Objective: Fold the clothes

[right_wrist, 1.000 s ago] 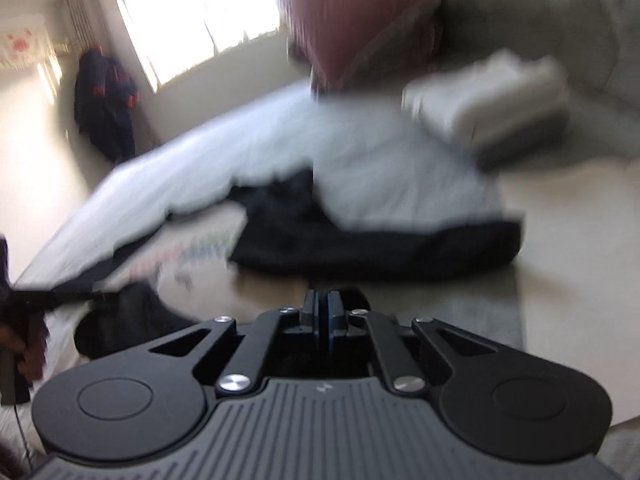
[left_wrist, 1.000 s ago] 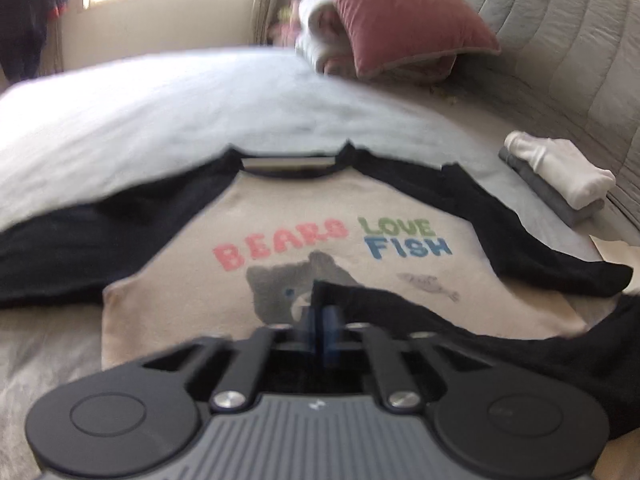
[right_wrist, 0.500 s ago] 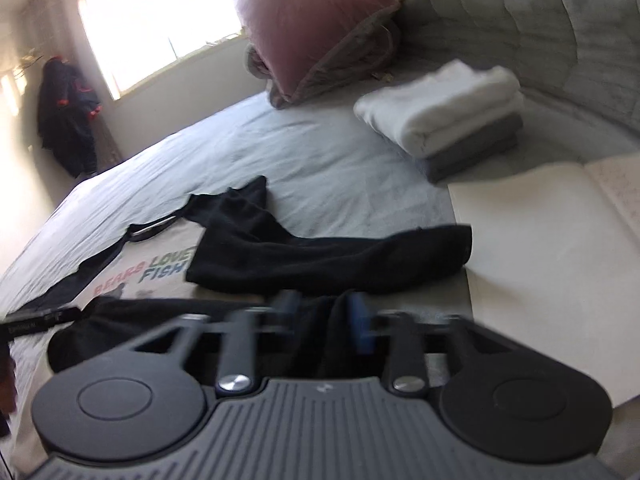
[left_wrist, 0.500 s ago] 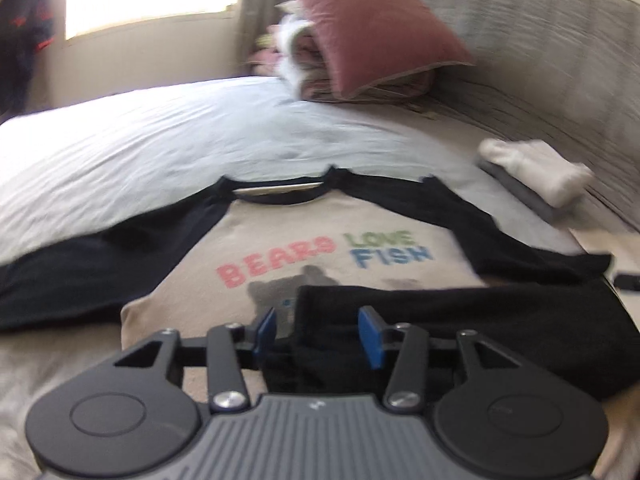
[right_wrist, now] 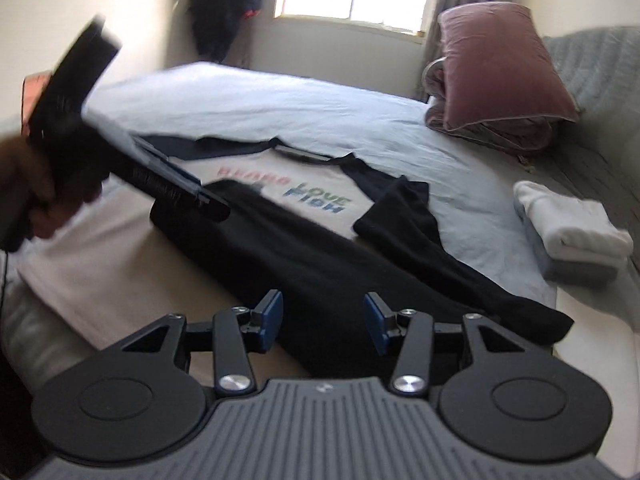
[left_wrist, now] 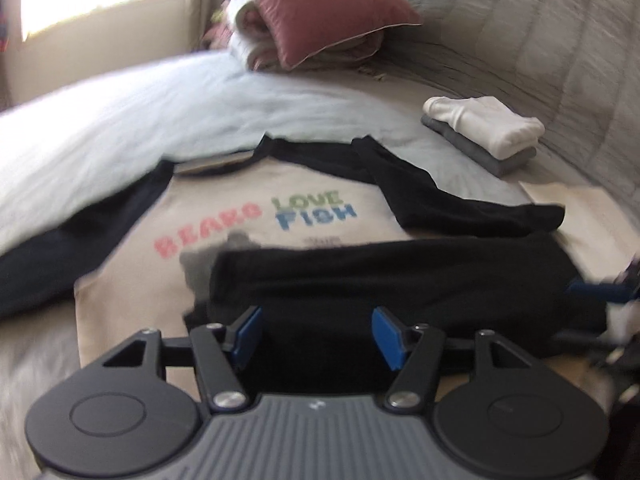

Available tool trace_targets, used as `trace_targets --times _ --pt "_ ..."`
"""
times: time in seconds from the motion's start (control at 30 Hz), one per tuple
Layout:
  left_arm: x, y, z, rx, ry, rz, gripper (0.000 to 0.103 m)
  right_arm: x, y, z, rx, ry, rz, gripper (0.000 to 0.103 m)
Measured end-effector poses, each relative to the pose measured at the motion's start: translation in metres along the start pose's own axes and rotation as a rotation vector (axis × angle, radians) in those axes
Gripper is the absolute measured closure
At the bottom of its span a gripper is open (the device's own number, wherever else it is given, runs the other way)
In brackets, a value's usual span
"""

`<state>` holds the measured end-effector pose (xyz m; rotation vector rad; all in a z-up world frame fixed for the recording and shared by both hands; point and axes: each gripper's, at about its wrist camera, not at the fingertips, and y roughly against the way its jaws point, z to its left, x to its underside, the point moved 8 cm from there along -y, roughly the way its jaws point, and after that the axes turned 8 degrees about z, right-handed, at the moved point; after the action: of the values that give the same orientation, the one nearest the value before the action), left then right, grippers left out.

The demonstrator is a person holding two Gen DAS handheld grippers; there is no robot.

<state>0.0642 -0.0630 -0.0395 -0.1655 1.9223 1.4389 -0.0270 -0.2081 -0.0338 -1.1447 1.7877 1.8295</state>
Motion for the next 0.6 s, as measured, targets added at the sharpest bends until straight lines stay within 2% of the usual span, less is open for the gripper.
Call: trace_targets --times 0.1,0.13,0.23,0.33,0.43,0.5,0.6 --pt "-0.001 0.01 0.01 0.071 0.107 -0.009 0.04 0.0 -0.007 0.006 -0.036 -0.018 0.023 0.054" --pt "-0.003 0.009 0.011 0.071 0.11 -0.018 0.039 -0.001 -0.011 0.013 -0.024 0.018 0.027 0.054" --pt "-0.008 0.006 0.014 0.07 0.118 -0.046 0.039 -0.002 -0.025 0.034 0.018 0.144 0.039 0.043" --pt "-0.014 0.003 0.016 0.069 0.126 -0.073 0.039 0.0 -0.046 0.045 0.076 0.226 0.054 0.042" --pt "-0.02 -0.009 0.007 0.135 0.117 -0.101 0.039 0.001 -0.061 0.046 0.166 0.272 0.051 0.042" --pt "-0.023 -0.018 0.001 0.161 0.122 -0.092 0.039 0.002 -0.066 0.043 0.227 0.279 0.048 0.042" --pt "-0.026 -0.032 -0.007 0.198 0.137 -0.058 0.039 0.003 -0.072 0.041 0.26 0.243 0.056 0.049"
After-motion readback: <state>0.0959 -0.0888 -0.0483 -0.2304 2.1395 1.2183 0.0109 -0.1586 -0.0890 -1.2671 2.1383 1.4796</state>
